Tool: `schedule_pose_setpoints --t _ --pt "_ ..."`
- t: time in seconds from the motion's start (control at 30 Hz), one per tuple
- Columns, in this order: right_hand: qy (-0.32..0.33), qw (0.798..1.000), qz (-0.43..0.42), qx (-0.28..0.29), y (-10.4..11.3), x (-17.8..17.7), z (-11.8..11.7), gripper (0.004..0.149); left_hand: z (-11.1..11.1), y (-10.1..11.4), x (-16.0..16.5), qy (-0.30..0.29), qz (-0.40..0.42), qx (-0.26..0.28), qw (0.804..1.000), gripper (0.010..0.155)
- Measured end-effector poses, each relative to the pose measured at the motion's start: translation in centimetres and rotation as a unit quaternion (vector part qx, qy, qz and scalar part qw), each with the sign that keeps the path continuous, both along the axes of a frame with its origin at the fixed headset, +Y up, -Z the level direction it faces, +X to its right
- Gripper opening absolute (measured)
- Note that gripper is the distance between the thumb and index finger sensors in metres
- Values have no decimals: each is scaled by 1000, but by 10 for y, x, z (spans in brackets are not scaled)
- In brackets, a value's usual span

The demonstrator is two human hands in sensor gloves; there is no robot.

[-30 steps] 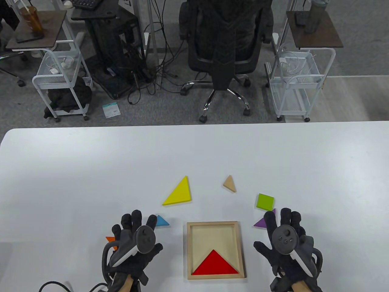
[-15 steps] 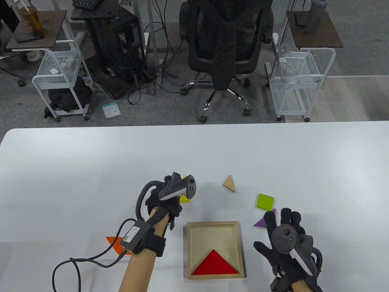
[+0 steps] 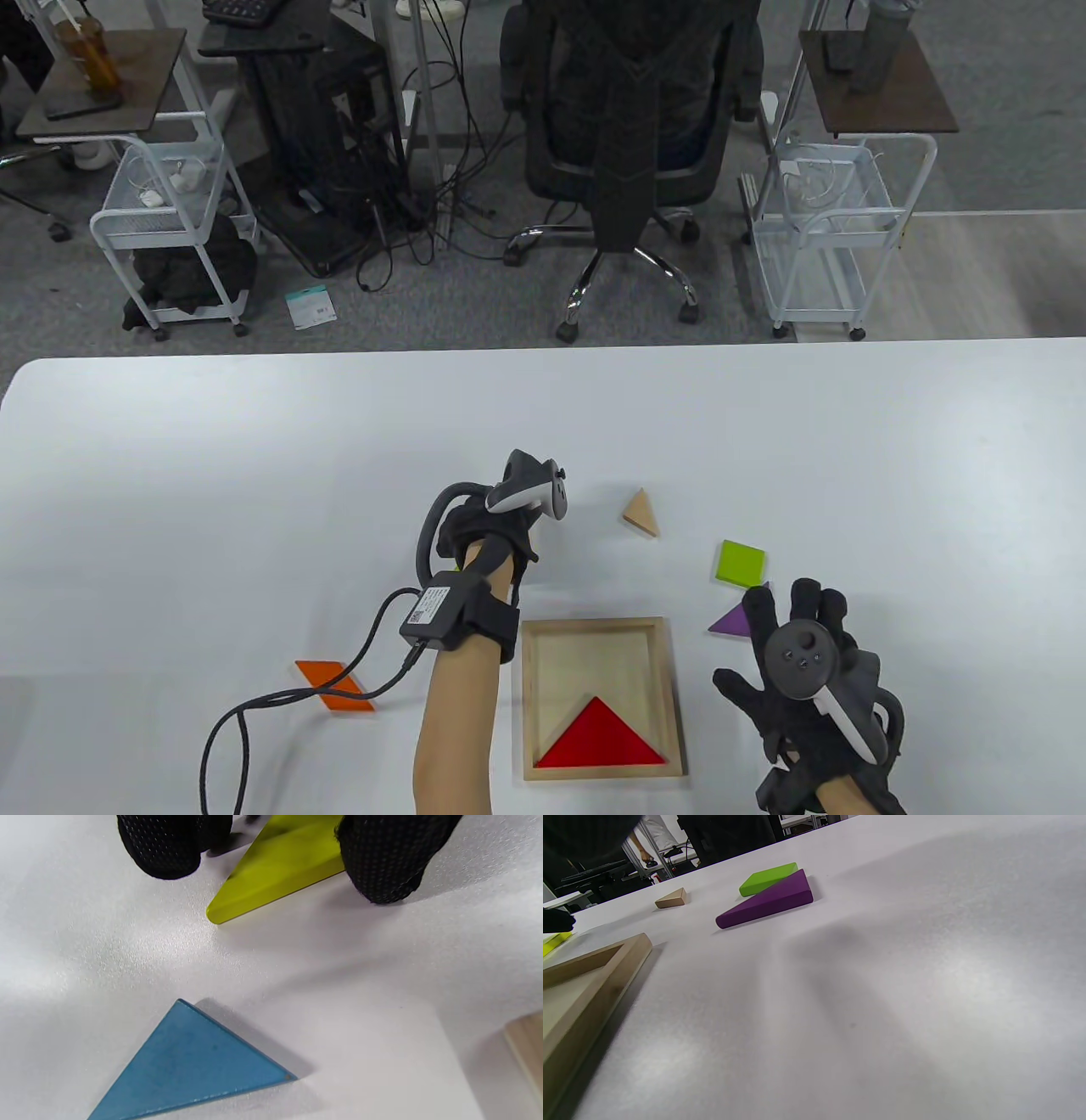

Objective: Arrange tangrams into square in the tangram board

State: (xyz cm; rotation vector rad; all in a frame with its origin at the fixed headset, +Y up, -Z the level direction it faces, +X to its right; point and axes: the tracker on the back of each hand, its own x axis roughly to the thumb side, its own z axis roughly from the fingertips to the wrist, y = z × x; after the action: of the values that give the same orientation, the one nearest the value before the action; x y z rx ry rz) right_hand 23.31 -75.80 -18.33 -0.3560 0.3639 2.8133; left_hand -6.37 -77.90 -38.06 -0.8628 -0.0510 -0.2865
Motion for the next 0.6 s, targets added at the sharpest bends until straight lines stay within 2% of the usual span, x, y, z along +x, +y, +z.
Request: schedule_pose_setpoints --t 0.1,0.43,0.6 --pt "4 1000 5 -5 -2 -2 -1 91 -1 -1 3 0 -9 -5 1000 83" --pt "-1 1000 1 -21 -6 -1 -3 91 -4 -1 4 -10 -1 10 1000 83" --pt "-2 1000 0 -24 -6 -1 -3 91 -4 -1 0 -15 14 20 1000 79"
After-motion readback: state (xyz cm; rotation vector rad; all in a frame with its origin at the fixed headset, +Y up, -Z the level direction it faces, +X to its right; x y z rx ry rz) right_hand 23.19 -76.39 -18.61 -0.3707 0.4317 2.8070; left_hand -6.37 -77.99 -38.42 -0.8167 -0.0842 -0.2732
